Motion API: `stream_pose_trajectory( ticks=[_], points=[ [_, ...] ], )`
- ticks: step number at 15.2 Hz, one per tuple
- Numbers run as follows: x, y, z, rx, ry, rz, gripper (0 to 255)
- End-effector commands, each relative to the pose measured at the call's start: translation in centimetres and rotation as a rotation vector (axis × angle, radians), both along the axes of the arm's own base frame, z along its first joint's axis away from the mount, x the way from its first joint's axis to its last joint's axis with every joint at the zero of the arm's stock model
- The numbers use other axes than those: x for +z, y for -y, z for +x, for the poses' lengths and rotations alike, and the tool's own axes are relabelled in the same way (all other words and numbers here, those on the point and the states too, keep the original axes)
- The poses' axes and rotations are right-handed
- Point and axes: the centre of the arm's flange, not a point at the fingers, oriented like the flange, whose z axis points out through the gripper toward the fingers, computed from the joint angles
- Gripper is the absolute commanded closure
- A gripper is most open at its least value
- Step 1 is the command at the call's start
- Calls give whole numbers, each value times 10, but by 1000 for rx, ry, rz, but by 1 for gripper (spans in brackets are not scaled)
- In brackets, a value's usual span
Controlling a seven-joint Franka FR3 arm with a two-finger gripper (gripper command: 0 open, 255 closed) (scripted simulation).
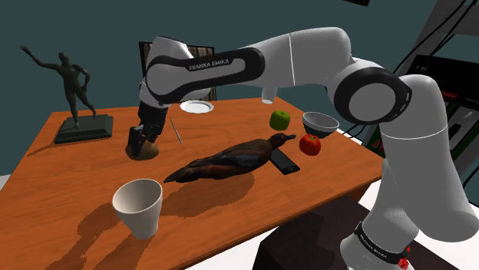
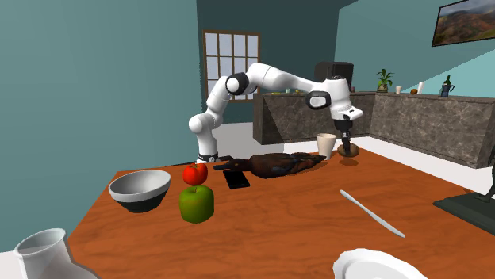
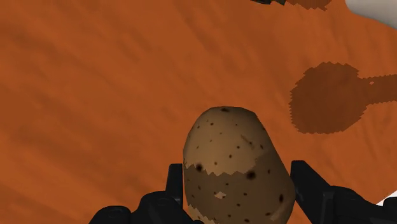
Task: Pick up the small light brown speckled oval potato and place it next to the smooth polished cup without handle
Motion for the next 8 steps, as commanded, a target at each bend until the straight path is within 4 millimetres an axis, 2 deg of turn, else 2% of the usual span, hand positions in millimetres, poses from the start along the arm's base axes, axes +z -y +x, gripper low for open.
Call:
stream_pose_trajectory(
  ticks=[1, 8],
  points=[
    [-10, 0, 0, 0, 1, 0, 255],
    [-47, 0, 0, 0, 1, 0, 255]
  ],
)
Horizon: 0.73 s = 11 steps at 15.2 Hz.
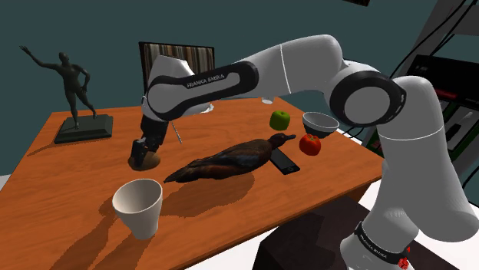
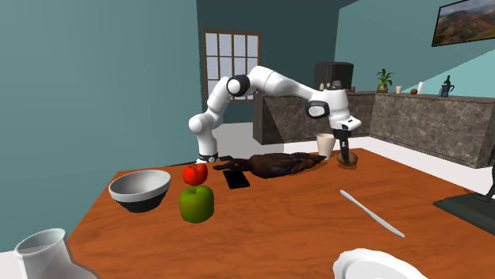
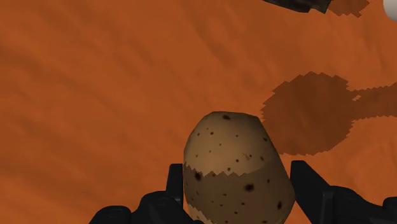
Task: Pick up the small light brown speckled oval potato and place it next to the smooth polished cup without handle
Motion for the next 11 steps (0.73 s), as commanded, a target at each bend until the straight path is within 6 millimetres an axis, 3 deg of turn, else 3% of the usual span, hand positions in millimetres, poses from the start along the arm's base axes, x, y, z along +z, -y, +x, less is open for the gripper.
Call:
stream_pose_trajectory(
  ticks=[1, 6, 11],
  points=[
    [-10, 0, 1, 0, 1, 1, 255],
    [-35, 0, 1, 0, 1, 1, 255],
    [-35, 0, 1, 0, 1, 1, 255]
  ],
)
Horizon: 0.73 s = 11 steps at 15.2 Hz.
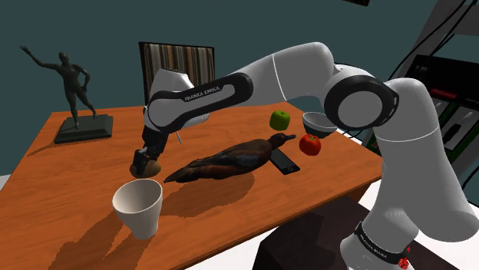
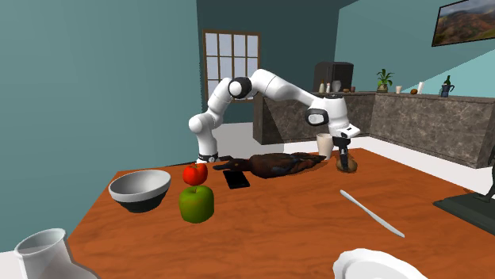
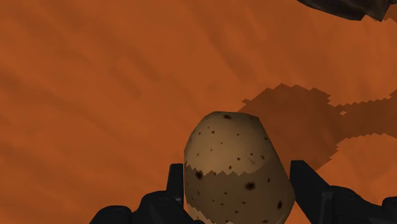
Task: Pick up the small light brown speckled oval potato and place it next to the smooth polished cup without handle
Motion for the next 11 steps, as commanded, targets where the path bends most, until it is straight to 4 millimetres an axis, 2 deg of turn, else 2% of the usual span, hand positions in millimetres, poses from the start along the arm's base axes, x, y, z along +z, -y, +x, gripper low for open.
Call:
stream_pose_trajectory(
  ticks=[1, 3, 4, 9, 11],
  points=[
    [0, 0, 0, 0, 0, 0, 255],
    [0, 0, 0, 0, 0, 0, 255],
    [0, 0, 0, 0, 0, 0, 0],
    [0, 0, 0, 0, 0, 0, 0],
    [25, 8, -2, 0, 0, 0, 0]
  ],
)
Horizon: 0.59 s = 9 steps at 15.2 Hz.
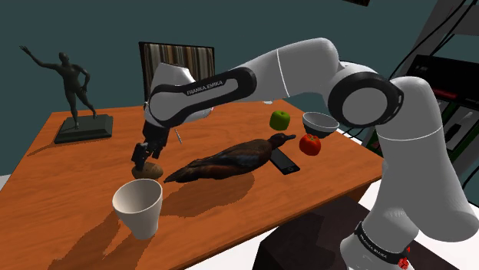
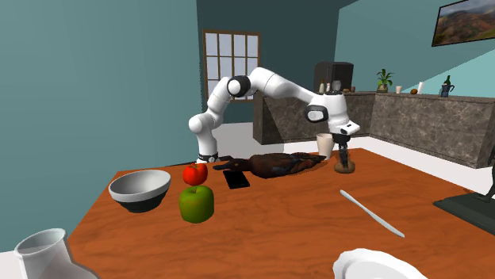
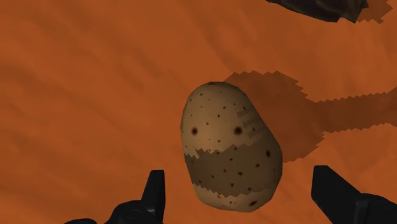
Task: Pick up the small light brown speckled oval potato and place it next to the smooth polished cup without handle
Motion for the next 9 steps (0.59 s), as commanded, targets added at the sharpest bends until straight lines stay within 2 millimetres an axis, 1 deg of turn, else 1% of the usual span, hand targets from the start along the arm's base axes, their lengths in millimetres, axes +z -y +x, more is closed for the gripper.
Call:
stream_pose_trajectory(
  ticks=[1, 2, 9],
  points=[
    [22, 9, -2, 0, 0, 0, 0],
    [32, 12, -3, 0, 0, 0, 0],
    [32, 12, -3, 0, 0, 0, 0]
  ],
)
